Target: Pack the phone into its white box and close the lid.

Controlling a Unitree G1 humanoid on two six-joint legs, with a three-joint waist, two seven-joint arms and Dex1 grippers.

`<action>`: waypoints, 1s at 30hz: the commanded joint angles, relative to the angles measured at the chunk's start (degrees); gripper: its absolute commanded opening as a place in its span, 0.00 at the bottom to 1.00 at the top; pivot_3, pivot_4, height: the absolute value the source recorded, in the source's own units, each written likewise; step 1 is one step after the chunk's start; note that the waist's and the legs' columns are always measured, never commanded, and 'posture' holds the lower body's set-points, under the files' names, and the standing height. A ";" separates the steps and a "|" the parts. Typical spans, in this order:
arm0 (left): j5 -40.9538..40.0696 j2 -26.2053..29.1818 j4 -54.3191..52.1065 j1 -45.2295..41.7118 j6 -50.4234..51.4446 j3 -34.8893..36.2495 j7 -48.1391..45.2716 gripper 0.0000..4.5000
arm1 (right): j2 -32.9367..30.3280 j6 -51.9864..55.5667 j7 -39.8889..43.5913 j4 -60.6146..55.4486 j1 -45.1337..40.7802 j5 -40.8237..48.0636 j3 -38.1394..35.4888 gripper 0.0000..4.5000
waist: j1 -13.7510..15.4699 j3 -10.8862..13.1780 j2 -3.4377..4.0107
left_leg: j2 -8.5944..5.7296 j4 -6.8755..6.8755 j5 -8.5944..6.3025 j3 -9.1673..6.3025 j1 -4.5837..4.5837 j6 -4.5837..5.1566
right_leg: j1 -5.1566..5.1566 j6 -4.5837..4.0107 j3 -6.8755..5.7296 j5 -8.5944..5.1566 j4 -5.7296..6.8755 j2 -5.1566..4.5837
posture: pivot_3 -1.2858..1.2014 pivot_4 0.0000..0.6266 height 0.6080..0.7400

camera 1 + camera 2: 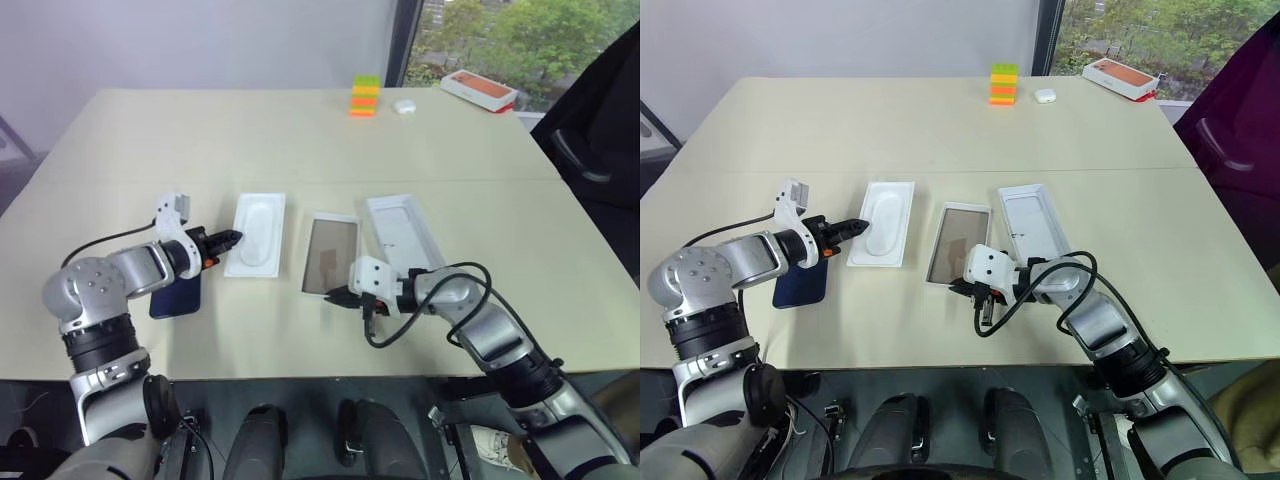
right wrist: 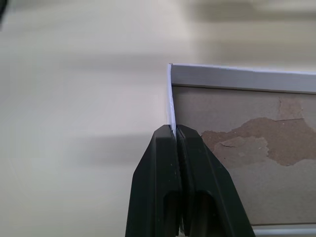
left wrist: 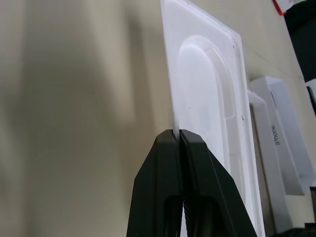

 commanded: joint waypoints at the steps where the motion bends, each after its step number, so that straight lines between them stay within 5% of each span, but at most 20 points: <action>1: -1.88 -0.33 -1.51 -2.62 1.48 1.87 0.72 0.00 | 0.96 -4.02 2.27 -0.33 -1.79 -0.05 1.09 0.02 | -0.04 0.00 0.00 | 0.00 0.00 0.00 0.00 0.00 0.00 | 0.00 0.00 0.00 0.00 0.00 0.00 | 0.52 0.24 1.00; 10: -1.82 -3.52 -4.38 -3.58 5.62 2.65 3.29 0.00 | 3.04 -6.72 3.10 3.75 -3.79 -2.02 3.00 0.02 | -0.06 0.00 -0.01 | 0.00 0.00 0.03 0.00 0.01 -0.05 | 0.00 -0.01 0.01 0.01 0.00 -0.01 | 0.52 0.24 1.00; 13: -1.68 -5.70 -6.60 -2.76 7.29 3.39 4.54 0.00 | 3.88 -6.88 1.81 3.22 -3.41 -2.06 2.01 0.20 | -0.05 0.00 -0.01 | 0.00 0.00 0.04 0.01 0.00 -0.08 | 0.00 -0.01 0.02 0.01 0.01 -0.02 | 0.52 0.24 1.00; 16: -1.10 -6.47 -7.70 -2.69 8.30 4.13 5.19 0.00 | 3.99 -6.12 1.68 2.23 -3.37 -1.18 0.60 0.50 | -0.05 0.00 -0.01 | 0.00 0.00 0.06 0.00 0.01 -0.11 | 0.00 -0.01 0.02 0.01 0.02 -0.02 | 0.52 0.24 1.00; 22: -0.41 -7.47 -10.36 -2.21 9.91 4.68 6.23 0.00 | 4.61 0.75 0.59 -2.02 -4.19 4.29 -4.47 0.50 | -0.06 0.00 0.00 | 0.00 -0.01 0.06 -0.02 0.01 -0.12 | 0.00 -0.01 0.03 0.01 0.03 -0.02 | 0.52 0.24 1.00; 30: -1.19 -11.53 -15.43 0.16 10.26 2.63 10.02 0.00 | -2.77 8.09 4.14 -5.42 -0.85 16.66 -17.85 0.50 | 0.15 0.01 -0.01 | -0.07 0.00 0.06 0.02 -0.01 -0.11 | 0.04 -0.01 0.02 0.01 -0.01 -0.14 | 0.52 0.24 1.00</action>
